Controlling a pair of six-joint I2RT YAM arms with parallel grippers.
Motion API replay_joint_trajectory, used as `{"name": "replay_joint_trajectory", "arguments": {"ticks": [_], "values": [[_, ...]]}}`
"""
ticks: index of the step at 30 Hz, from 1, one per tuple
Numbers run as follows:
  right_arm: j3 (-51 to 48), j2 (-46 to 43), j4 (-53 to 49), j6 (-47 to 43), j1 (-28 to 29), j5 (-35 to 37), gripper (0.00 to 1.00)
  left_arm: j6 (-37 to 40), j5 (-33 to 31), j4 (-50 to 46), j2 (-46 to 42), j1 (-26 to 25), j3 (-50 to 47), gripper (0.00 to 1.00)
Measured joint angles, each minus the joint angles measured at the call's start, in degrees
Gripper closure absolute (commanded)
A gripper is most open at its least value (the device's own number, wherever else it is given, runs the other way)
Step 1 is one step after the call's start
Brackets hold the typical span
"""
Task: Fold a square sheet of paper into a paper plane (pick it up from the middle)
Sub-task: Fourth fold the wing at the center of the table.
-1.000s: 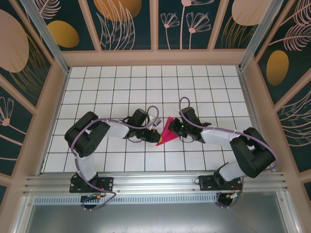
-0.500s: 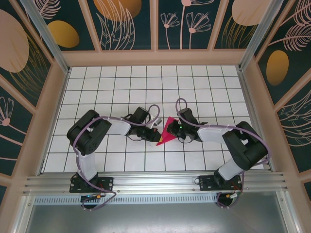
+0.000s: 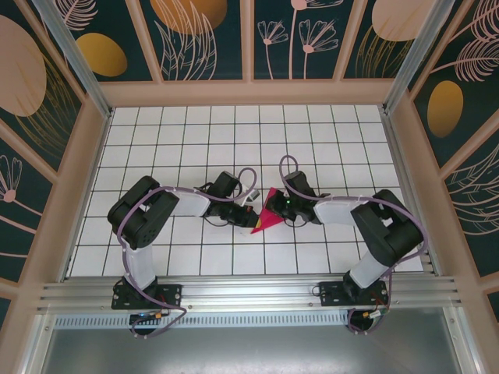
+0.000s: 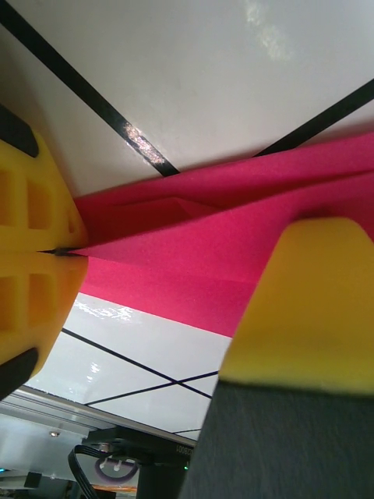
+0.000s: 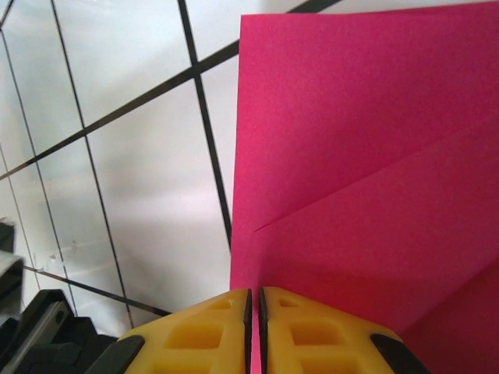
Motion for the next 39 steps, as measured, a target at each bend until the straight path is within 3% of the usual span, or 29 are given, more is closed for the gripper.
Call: {"name": "replay_joint_trajectory", "arguments": {"ticks": [16,22,24,26,29,32,36,39], "values": [[2.0,3.9,0.8,-2.5,-1.5,-4.1,0.86,-0.2,-0.5,2.5,-0.6,0.0,-1.5,0.98],[2.6,4.4,0.2,-3.2,-1.6,-4.4,0.87,-0.5,-2.9,3.2,-2.2,-0.8,-2.4,0.82],[2.8,4.4,-0.1,-3.7,-1.6,-4.4,0.87,-1.0,-4.5,3.4,-3.1,-1.6,-2.8,0.83],[2.9,4.4,-0.4,-4.0,-1.6,-4.3,0.88,-1.3,-6.4,3.7,-4.1,-2.1,-3.4,0.74],[3.0,4.4,-0.5,-4.3,-1.6,-4.4,0.88,-2.2,-10.1,3.9,-6.3,-3.1,-4.6,0.71],[3.0,4.4,-0.5,-4.3,-1.6,-4.3,0.88,-3.1,-14.6,3.4,-9.2,-3.0,-6.5,0.72],[3.0,4.4,-0.5,-4.3,-1.6,-4.3,0.88,-4.6,-18.6,2.5,-14.6,-3.0,-7.6,0.87],[3.0,4.4,-0.5,-4.3,-1.6,-4.3,0.88,-5.9,-19.4,3.3,-17.7,-3.0,-7.6,0.89]]}}
